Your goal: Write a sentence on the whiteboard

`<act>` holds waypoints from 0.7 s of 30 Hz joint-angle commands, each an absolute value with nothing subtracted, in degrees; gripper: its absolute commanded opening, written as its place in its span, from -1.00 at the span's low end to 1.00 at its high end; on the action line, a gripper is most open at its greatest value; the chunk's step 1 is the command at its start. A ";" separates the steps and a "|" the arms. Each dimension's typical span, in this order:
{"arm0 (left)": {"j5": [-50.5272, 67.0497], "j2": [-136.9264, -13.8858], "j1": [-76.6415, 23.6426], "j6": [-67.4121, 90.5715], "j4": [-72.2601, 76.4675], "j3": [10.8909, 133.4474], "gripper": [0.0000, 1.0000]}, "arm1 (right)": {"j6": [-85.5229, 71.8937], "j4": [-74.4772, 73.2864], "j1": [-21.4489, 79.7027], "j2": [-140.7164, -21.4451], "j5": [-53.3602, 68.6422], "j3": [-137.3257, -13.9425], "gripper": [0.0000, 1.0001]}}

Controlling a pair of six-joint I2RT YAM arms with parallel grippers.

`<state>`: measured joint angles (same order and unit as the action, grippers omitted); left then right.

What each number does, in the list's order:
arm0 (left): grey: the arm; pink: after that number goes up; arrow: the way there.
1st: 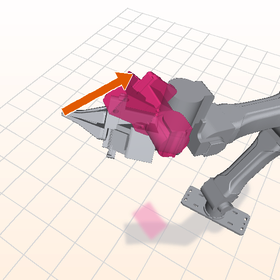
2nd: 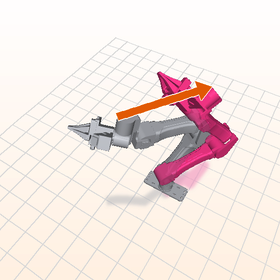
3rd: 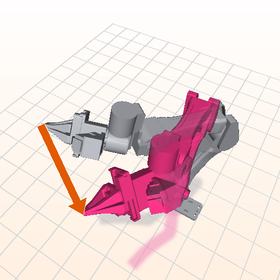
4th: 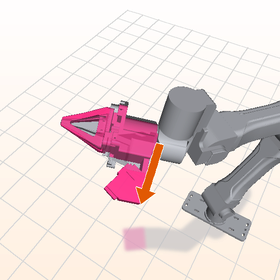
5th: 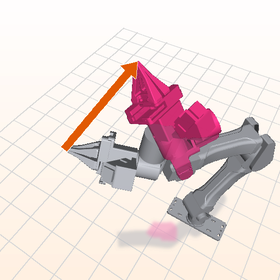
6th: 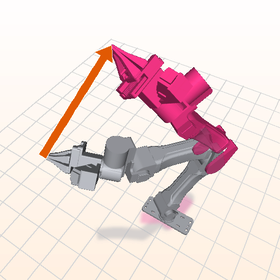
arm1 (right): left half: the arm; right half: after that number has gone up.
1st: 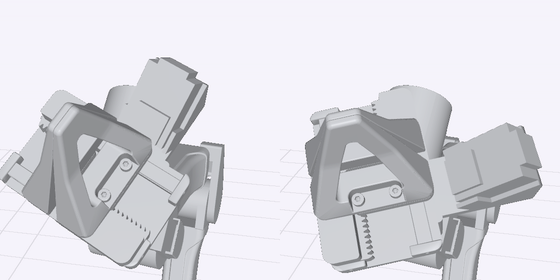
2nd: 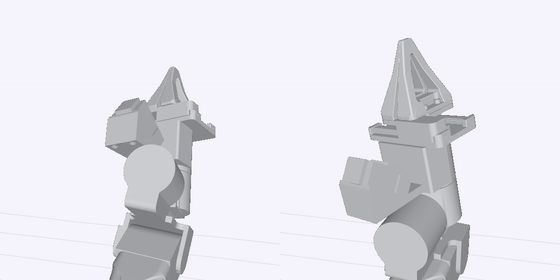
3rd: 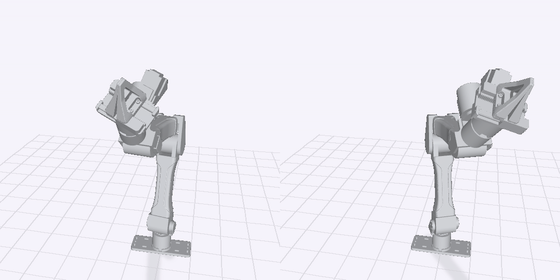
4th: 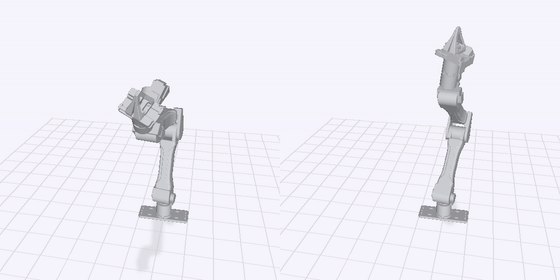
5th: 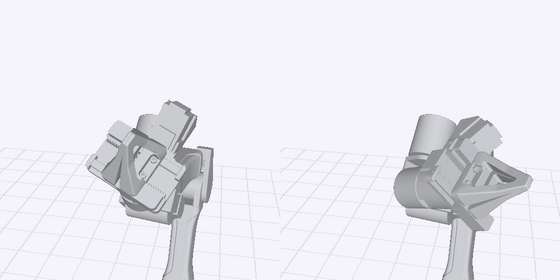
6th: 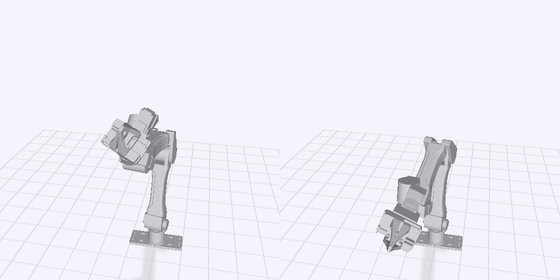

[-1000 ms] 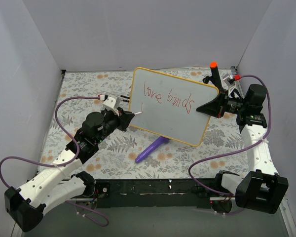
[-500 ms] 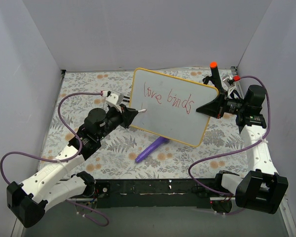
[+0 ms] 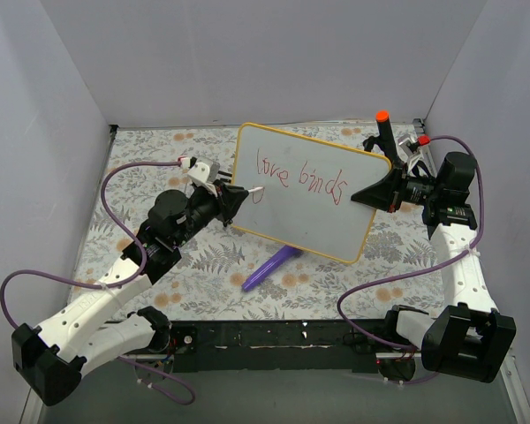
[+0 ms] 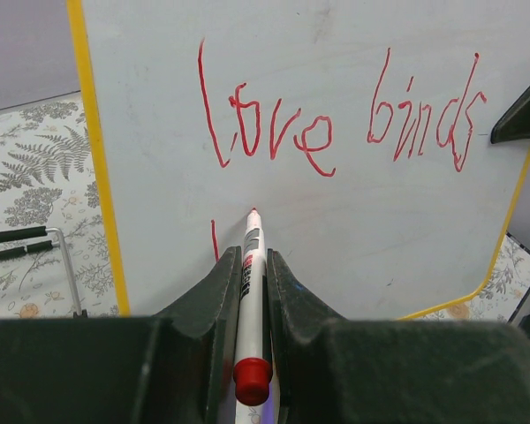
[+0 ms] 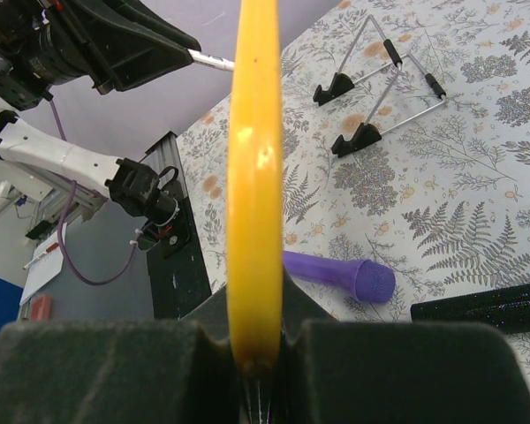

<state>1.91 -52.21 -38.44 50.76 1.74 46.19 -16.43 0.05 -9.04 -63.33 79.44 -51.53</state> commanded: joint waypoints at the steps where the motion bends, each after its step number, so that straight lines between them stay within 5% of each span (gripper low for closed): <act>1: 1.58 -52.21 -38.58 50.01 0.80 47.81 -1.00 | -18.28 3.78 -9.05 -61.44 84.29 -52.65 -0.97; 21: 3.34 -51.76 -38.58 52.38 -7.29 45.44 -1.00 | -18.89 4.22 -9.14 -60.91 84.11 -52.29 -0.97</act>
<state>2.22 -51.77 -38.44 52.40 -4.99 45.63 -16.43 0.16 -9.04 -63.33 78.61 -51.51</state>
